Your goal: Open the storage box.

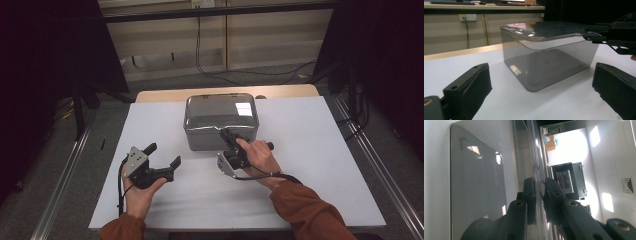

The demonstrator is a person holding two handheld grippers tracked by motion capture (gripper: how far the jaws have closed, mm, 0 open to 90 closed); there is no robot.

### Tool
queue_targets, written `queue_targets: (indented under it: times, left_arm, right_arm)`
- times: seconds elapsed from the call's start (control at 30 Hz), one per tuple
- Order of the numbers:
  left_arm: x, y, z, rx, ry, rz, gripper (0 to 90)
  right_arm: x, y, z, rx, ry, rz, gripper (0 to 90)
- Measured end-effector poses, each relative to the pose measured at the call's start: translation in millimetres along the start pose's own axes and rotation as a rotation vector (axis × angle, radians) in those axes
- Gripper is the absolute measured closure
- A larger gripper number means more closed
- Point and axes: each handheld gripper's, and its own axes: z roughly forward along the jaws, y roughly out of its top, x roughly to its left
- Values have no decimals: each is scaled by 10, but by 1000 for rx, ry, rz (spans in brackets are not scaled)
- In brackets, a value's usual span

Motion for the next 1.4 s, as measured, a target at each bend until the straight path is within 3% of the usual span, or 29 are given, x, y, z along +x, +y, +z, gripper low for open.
queue_targets:
  times: [0.07,0.17,0.37,0.47,0.63,0.77,0.87,0.93,0.97,1.1,1.2,1.27,1.33,1.4]
  left_arm:
    - [-20,26,38,7,-19,32,32]
    - [-21,47,70,6,-29,33,30]
    - [-9,106,147,-6,-8,45,23]
    - [-14,118,191,-10,-18,26,22]
    - [-7,144,265,-4,-20,49,22]
    - [0,181,341,-15,-52,24,25]
    - [10,227,385,-22,-56,45,26]
    - [-4,240,408,-27,-73,-1,27]
    - [-15,248,422,-24,-77,-2,27]
    - [-19,306,496,-29,-48,73,31]
    - [31,330,573,-23,-42,62,32]
    - [54,339,625,-13,-32,78,32]
    - [70,347,678,-10,-34,59,32]
    - [91,358,712,-19,-32,80,35]
  right_arm:
    - [-12,0,1,-4,-5,-1,808]
    - [-26,1,1,-5,-6,-4,810]
    - [-57,3,-1,-8,-10,-6,812]
    - [-69,6,-2,-9,-16,1,812]
    - [-85,8,-1,-8,-18,3,813]
    - [-121,16,4,-11,-22,-1,815]
    - [-149,22,5,-8,-29,9,815]
    - [-166,15,7,-8,-31,14,814]
    - [-166,15,7,-8,-31,14,814]
    - [-184,14,10,-9,-33,6,815]
    - [-198,18,12,-9,-36,7,816]
    - [-212,18,15,-10,-38,7,816]
    - [-242,12,24,-8,-44,8,821]
    - [-249,8,29,-8,-43,16,821]
